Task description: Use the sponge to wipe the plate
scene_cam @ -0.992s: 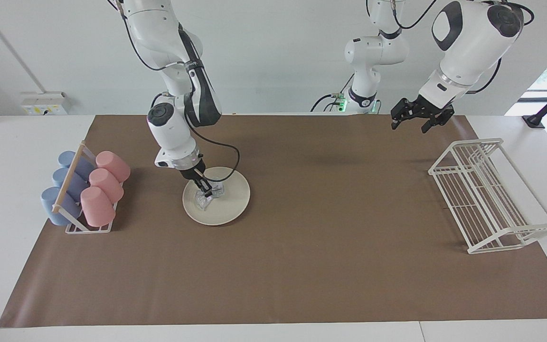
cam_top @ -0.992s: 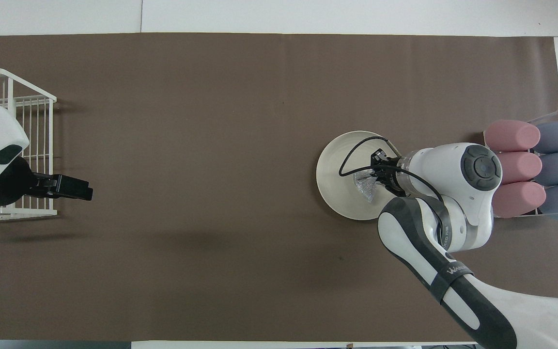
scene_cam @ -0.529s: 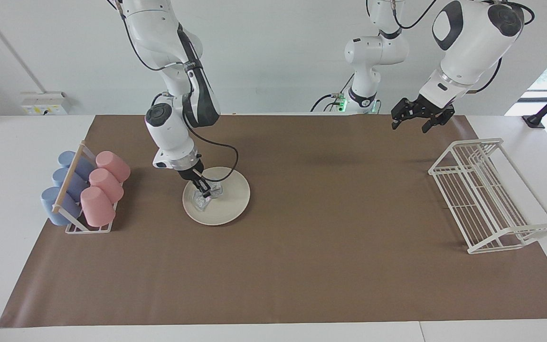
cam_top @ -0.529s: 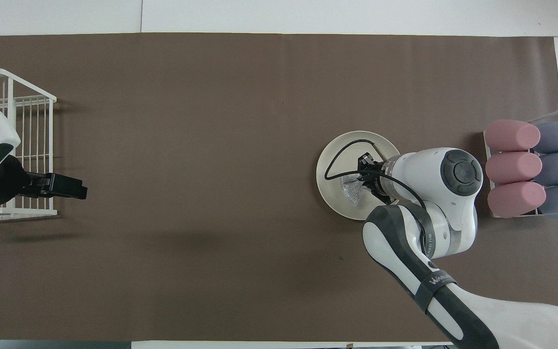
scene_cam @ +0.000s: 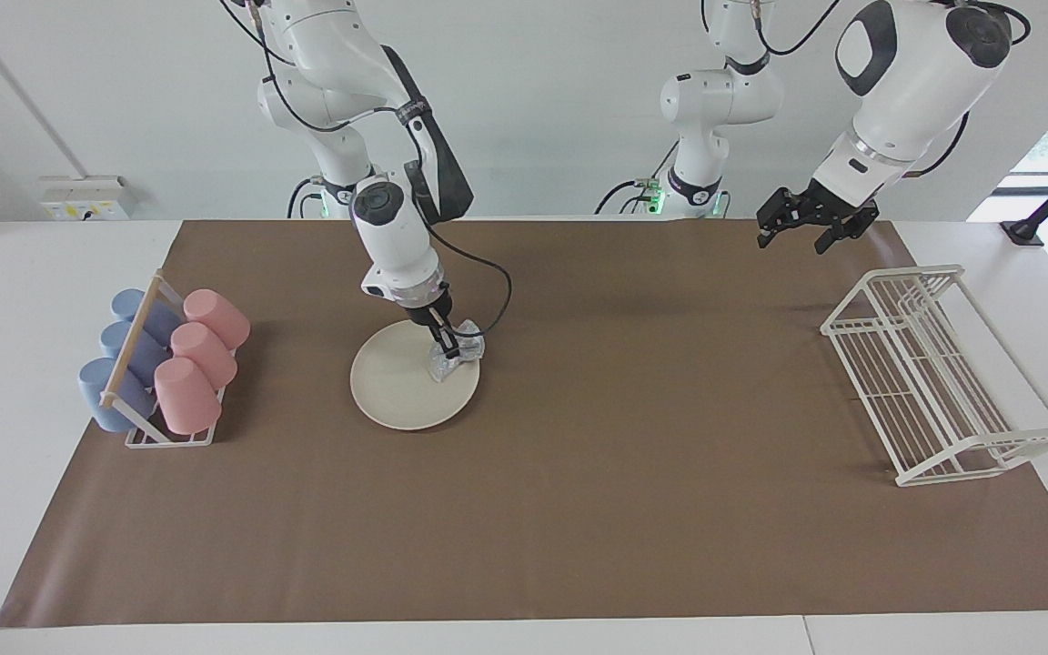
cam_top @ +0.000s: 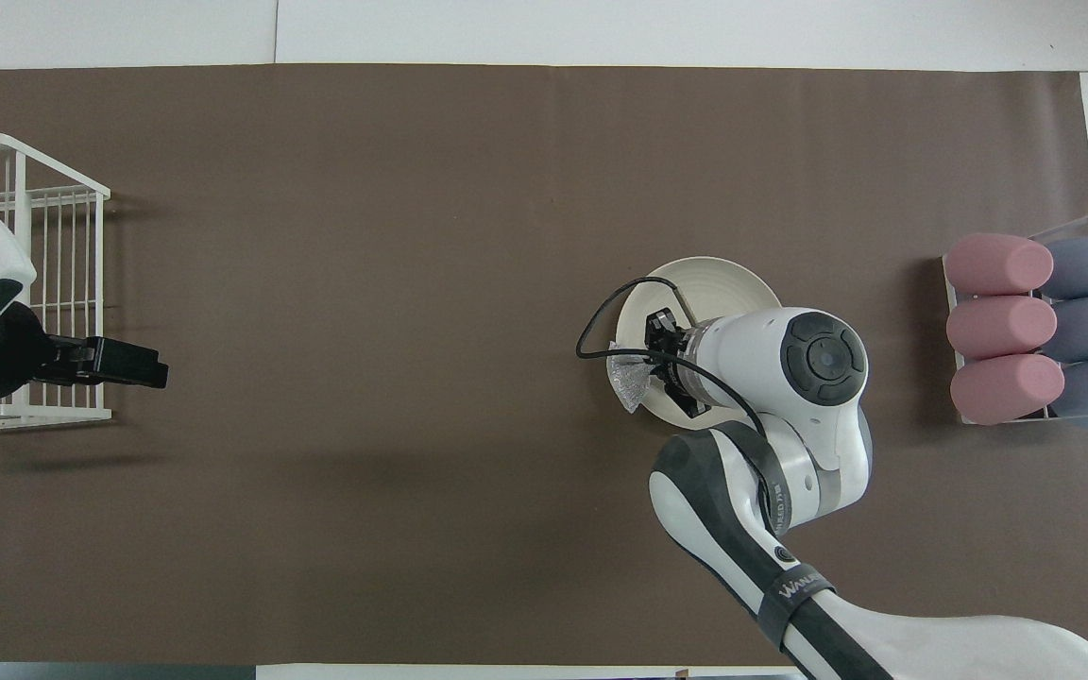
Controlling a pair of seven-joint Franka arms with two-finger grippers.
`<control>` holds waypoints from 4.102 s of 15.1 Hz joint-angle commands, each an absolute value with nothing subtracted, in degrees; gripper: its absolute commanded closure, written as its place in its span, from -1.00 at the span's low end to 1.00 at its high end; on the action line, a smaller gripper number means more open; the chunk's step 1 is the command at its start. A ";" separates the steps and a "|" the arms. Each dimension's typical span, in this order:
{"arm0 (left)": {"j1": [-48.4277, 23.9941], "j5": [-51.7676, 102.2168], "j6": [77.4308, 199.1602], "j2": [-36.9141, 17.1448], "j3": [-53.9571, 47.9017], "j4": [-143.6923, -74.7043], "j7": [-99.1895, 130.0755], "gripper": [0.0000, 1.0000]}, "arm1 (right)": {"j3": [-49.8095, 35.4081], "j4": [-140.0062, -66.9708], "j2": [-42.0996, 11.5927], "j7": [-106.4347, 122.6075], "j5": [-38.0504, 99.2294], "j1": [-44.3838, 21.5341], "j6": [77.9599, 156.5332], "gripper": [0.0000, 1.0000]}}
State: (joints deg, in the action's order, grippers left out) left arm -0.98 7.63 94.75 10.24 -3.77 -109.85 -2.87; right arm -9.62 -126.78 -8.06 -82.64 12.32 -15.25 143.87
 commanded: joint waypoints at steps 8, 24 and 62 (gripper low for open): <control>0.17 6.50 93.78 10.99 -3.87 -109.60 -2.64 -1.00 | -9.93 -99.07 -6.24 -102.29 0.53 -21.35 112.96 1.00; 1.94 40.30 98.16 15.64 -3.69 -119.69 -2.55 -1.00 | -14.94 -96.77 -5.36 -115.40 1.93 -21.53 108.81 1.00; -18.37 82.27 115.93 11.25 -3.87 -132.36 -21.63 1.00 | -15.03 -96.42 -6.42 -122.08 1.41 -24.52 112.06 1.00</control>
